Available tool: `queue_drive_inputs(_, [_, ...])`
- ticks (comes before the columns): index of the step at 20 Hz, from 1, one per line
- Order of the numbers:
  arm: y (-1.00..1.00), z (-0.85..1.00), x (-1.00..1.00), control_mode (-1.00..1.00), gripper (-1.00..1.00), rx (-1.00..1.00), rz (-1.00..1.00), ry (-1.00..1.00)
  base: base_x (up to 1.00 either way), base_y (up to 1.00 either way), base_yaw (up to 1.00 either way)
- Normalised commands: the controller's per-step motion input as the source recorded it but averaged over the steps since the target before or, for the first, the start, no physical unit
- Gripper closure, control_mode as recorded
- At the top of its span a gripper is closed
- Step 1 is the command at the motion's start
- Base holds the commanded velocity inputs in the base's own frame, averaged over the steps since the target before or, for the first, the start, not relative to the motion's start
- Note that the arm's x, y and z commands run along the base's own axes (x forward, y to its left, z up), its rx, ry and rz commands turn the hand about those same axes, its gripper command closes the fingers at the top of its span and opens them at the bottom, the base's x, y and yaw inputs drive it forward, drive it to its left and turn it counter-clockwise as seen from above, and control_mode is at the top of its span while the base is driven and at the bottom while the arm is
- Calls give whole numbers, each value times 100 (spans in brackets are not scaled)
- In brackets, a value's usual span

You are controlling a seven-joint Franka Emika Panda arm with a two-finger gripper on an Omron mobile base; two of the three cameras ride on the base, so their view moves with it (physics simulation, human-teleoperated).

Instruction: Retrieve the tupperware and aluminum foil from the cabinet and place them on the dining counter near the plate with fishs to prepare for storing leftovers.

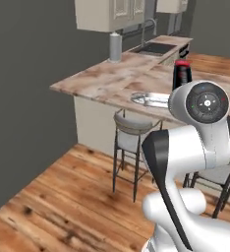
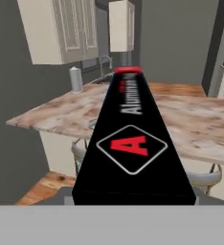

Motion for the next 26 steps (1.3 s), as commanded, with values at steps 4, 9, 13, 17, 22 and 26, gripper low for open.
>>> queue_drive_inputs(4, [0,0,0,100,100,0,0,0,100,48,-41])
queue_drive_inputs(9, [0,0,0,100,100,0,0,0,100,48,-41])
queue_drive_inputs(13, [0,0,0,100,100,0,0,0,100,43,-41])
queue_drive_inputs(17, [0,0,0,100,100,0,0,0,100,29,-43])
queue_drive_inputs(22, [0,0,0,100,100,0,0,0,95,4,-46])
queue_drive_inputs(26, [0,0,0,100,100,0,0,0,83,9,-44])
